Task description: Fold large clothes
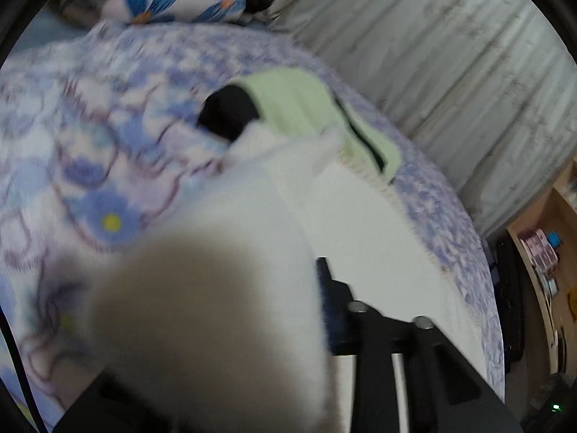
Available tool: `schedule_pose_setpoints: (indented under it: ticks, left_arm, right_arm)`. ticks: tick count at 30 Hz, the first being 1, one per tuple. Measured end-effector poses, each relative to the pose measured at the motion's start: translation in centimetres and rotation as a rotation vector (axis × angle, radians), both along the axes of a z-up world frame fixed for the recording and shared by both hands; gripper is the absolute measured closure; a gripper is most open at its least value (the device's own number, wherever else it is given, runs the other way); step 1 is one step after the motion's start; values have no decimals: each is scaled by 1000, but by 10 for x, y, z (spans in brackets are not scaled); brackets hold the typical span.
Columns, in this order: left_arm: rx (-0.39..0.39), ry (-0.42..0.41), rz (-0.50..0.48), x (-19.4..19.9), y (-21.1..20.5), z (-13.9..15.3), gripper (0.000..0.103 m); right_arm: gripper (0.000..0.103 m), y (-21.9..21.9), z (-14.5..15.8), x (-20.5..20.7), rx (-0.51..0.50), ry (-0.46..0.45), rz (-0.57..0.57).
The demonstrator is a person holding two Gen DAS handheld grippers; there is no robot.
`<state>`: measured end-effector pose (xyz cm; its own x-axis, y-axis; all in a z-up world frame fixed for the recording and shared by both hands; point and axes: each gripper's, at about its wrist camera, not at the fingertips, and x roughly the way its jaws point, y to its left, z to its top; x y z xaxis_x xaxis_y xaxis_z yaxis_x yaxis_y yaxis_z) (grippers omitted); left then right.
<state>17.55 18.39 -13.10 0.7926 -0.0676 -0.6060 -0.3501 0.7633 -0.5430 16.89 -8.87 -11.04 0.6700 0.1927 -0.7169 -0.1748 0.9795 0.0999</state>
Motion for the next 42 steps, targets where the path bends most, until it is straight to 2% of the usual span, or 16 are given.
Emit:
schedule_pose_setpoints:
  ticks: [6, 10, 15, 18, 20, 23, 28, 30, 32, 34, 37, 39, 42]
  left_arm:
    - [162, -158, -76, -17, -45, 62, 86]
    - [238, -254, -169, -30, -88, 105, 86]
    - [313, -300, -295, -29, -150, 136, 86]
    - [344, -303, -360, -22, -185, 144, 86]
    - [349, -295, -404, -17, -211, 145, 86]
    - [355, -262, -476, -5, -255, 140, 86]
    - [345, -153, -595, 10, -336, 103, 86]
    - [377, -112, -633, 11, -365, 85, 86]
    - [440, -110, -644, 5, -387, 72, 86]
    - [484, -113, -656, -1, -404, 68, 86]
    - [470, -120, -680, -9, -416, 70, 86]
    - [489, -137, -694, -13, -425, 74, 86]
    - [519, -104, -695, -7, -431, 70, 84]
  right_arm:
    - [78, -4, -6, -3, 25, -4, 2]
    - [78, -16, -8, -2, 102, 22, 6]
    - [78, -33, -9, -4, 221, 79, 22]
    - [79, -61, -3, -12, 352, 119, 15]
    - [79, -92, 5, -25, 394, 96, -42]
    - [79, -138, 16, -42, 361, 44, -150]
    - [79, -232, 19, -67, 332, 13, -377]
    - [79, -259, 17, -76, 350, 12, -438]
    - [79, -280, 15, -86, 367, 6, -482]
    - [79, -293, 12, -92, 372, -1, -506]
    - [79, -302, 11, -96, 387, -8, -517]
    - [79, -305, 10, -100, 402, -13, -520]
    - [79, -307, 8, -97, 402, -3, -518]
